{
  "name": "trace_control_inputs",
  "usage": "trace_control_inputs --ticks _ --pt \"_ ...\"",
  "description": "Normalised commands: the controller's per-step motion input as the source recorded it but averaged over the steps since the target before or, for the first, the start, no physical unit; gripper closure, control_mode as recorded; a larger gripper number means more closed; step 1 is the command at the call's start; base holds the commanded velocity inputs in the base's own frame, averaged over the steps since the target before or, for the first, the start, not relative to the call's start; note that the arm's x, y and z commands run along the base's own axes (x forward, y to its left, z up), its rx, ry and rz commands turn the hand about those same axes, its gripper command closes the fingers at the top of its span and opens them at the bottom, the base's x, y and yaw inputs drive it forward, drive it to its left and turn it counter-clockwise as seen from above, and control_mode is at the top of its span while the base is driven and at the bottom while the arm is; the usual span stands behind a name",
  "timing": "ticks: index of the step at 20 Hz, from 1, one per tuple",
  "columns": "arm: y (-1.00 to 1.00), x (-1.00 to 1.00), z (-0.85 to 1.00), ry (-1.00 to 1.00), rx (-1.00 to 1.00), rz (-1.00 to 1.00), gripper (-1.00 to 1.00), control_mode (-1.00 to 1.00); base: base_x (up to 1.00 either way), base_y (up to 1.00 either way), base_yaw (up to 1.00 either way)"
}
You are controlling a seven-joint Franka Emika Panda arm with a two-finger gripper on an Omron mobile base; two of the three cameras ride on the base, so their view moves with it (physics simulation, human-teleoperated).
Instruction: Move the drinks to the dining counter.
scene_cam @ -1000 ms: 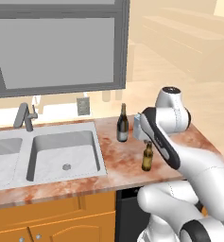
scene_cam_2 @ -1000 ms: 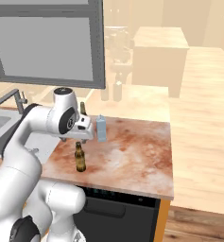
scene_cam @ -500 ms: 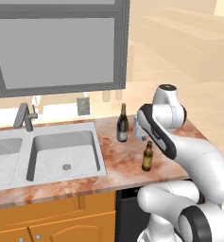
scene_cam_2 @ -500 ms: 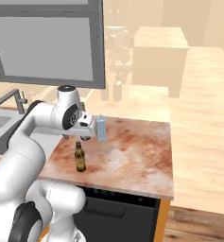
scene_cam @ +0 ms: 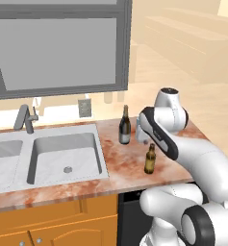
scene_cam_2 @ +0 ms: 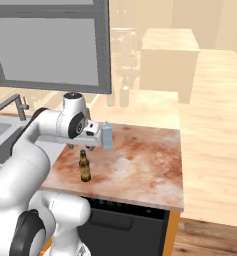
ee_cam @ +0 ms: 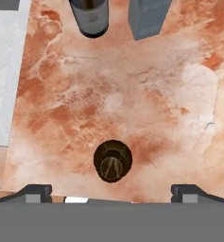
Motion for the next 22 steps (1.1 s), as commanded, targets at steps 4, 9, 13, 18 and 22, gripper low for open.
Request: trace_control_inputs --ticks 4,9,13,18,22 --pt "0.00 0.00 -0.28 0.00 0.03 0.00 -1.00 -1.00 0.00 0.00 0.00" --pt "0.00 0.00 -0.26 0.00 0.02 0.00 -1.00 -1.00 0.00 0.00 0.00" --pt "0.00 0.07 -0.19 0.00 0.00 0.00 -1.00 -1.00 0.00 0.00 0.00" --pt "0.00 0.18 -0.12 -0.03 0.00 0.00 -1.00 -1.00 0.00 0.00 0.00" --pt "0.01 0.15 -0.10 -0.03 0.00 0.00 -1.00 -1.00 0.00 0.00 0.00"
